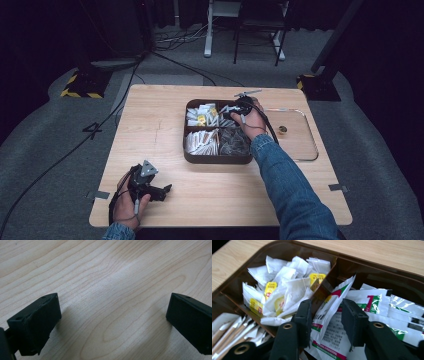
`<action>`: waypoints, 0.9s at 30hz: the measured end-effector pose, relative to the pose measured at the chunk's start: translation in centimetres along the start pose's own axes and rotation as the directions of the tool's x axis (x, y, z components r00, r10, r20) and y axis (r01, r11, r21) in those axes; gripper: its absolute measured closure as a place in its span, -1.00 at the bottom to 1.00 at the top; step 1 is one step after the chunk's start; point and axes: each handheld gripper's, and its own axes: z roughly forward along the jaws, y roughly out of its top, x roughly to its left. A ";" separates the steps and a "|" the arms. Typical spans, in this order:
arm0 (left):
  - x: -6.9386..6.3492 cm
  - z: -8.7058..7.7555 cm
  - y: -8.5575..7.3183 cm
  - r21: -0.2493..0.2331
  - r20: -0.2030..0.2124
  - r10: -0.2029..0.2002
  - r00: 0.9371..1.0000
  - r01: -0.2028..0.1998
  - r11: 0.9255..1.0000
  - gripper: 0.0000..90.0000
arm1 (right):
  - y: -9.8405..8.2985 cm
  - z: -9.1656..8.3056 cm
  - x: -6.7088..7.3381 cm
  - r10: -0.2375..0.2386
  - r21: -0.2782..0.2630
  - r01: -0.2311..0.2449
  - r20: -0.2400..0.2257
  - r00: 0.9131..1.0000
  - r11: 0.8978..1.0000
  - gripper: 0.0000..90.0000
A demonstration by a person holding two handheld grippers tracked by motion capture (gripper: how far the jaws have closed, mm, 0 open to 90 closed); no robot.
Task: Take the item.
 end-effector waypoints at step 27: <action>0.0 0.0 0.0 0.000 0.000 0.000 1.000 0.000 1.000 -1.00 | -0.1 1.7 0.8 0.047 0.049 -0.050 0.058 0.997 0.998 0.88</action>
